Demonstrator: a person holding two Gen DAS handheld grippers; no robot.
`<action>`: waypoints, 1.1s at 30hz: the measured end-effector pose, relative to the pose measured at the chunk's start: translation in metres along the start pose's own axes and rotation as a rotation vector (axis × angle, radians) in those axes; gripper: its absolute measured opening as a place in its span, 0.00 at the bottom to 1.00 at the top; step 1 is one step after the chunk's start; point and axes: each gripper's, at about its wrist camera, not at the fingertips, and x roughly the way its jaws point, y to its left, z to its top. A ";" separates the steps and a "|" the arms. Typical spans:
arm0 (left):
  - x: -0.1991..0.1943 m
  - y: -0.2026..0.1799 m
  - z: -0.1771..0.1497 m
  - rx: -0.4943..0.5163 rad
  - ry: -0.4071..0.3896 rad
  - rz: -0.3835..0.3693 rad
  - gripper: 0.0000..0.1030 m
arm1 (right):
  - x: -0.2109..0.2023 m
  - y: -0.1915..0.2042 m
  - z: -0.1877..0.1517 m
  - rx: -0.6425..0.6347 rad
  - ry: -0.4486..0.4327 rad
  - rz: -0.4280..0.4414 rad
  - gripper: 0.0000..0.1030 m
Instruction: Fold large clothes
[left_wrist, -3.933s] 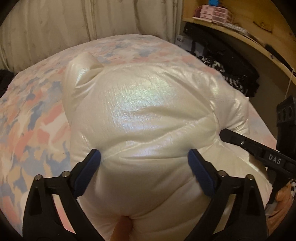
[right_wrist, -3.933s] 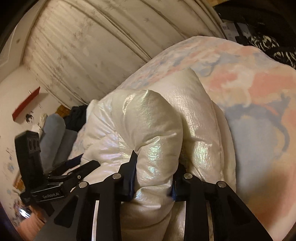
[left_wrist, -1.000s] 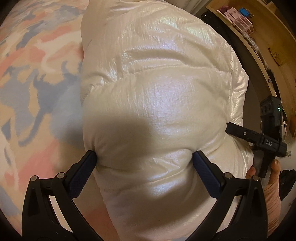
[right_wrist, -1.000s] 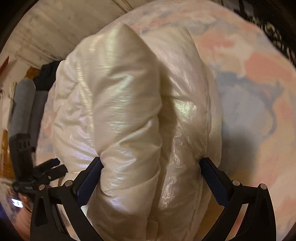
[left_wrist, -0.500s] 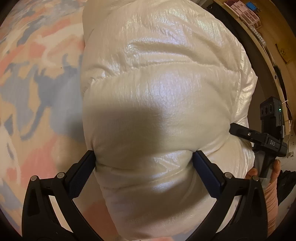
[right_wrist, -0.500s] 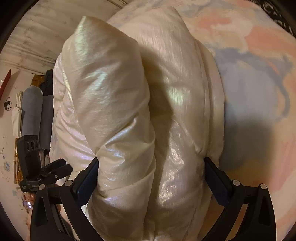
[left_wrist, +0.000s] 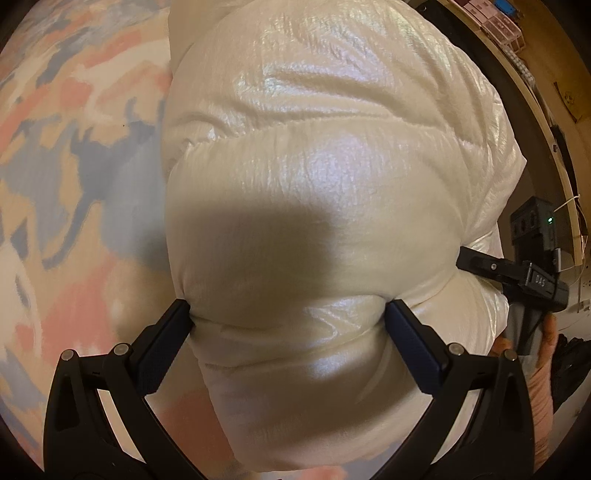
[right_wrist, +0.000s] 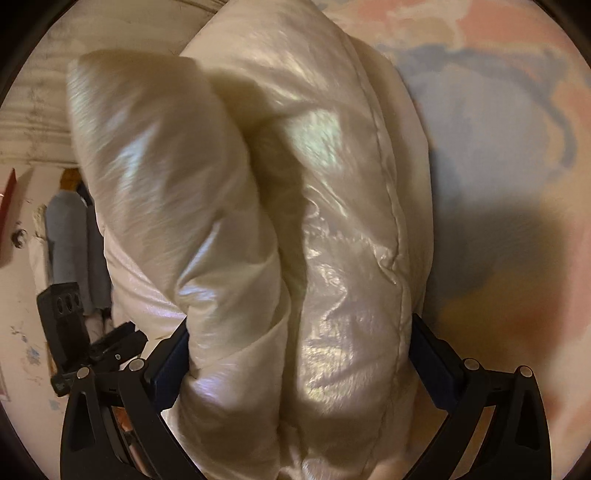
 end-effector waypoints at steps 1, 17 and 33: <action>0.004 -0.004 0.001 -0.005 -0.001 -0.003 1.00 | -0.001 -0.002 0.000 0.004 -0.003 0.017 1.00; 0.014 0.026 0.022 -0.081 -0.023 -0.135 1.00 | -0.039 -0.006 0.023 0.051 -0.026 0.173 1.00; -0.055 0.032 0.002 0.037 -0.311 -0.132 0.63 | -0.158 0.056 0.011 -0.159 -0.207 0.249 0.62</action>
